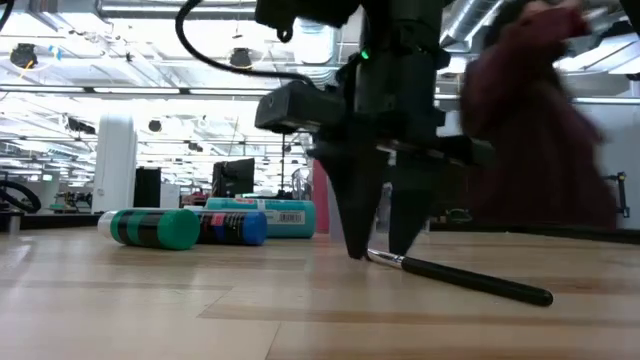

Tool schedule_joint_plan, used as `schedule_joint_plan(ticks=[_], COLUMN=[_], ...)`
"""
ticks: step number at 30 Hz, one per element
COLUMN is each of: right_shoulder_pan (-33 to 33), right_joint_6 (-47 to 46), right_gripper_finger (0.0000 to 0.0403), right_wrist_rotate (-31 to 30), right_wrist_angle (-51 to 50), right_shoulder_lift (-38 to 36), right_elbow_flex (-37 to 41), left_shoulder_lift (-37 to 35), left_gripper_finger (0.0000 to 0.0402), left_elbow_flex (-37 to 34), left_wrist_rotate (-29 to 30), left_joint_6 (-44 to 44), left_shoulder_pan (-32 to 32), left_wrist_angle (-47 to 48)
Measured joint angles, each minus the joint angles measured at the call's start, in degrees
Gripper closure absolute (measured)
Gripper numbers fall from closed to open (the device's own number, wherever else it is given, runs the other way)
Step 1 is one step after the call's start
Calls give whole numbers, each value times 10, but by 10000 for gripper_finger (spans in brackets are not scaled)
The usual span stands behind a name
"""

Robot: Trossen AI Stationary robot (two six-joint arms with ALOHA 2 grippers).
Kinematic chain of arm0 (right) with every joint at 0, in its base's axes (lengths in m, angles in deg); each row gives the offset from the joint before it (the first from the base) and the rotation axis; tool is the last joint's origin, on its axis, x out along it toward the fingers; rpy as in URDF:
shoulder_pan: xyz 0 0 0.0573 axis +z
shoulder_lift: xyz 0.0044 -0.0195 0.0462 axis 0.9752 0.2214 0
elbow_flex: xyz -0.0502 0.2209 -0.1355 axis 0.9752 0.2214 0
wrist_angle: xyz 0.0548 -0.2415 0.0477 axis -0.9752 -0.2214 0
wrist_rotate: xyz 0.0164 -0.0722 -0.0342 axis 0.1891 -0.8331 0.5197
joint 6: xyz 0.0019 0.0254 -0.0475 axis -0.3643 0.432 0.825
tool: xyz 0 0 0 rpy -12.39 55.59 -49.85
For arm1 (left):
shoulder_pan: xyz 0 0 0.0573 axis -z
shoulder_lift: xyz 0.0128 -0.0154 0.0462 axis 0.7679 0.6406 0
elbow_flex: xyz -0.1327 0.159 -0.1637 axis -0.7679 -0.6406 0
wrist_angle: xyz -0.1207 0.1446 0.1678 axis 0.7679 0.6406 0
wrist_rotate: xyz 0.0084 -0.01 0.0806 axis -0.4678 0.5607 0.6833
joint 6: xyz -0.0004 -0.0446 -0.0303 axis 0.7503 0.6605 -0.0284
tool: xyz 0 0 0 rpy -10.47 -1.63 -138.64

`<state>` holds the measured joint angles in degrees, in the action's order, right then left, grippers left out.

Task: Pick & Place Paint Supplies
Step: Put the black paint brush into the violet cup

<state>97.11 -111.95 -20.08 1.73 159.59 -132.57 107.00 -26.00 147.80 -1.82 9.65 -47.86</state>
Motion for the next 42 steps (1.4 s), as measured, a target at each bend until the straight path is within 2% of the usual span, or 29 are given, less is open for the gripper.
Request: schedule_joint_plan(ticks=[11, 16, 21, 32, 38, 42], right_shoulder_pan=[5, -3, -11, -10, -14, -24], right_joint_6=[-6, 4, 61, 125, 197, 240], right_gripper_finger=[272, 325, 392, 400, 402, 402], right_wrist_rotate=[7, 17, 43, 42, 30, -5], right_wrist_angle=[10, 8, 4, -6, 9, 8], right_shoulder_lift=[-2, -4, -3, -1, 4, 4], right_elbow_flex=[18, 34, 37, 17, -47, -115], left_shoulder_lift=[0, 0, 1, 1, 1, 1], left_gripper_finger=[400, 401, 401, 401, 401, 401], left_elbow_flex=[0, 0, 0, 0, 0, 0], left_wrist_rotate=[0, 0, -1, 1, 2, 5], left_joint_6=[-1, -2, -1, -1, -5, -9], left_shoulder_pan=[0, -1, -1, -2, -10, -10], left_wrist_angle=[-2, -2, -3, -3, -2, -2])
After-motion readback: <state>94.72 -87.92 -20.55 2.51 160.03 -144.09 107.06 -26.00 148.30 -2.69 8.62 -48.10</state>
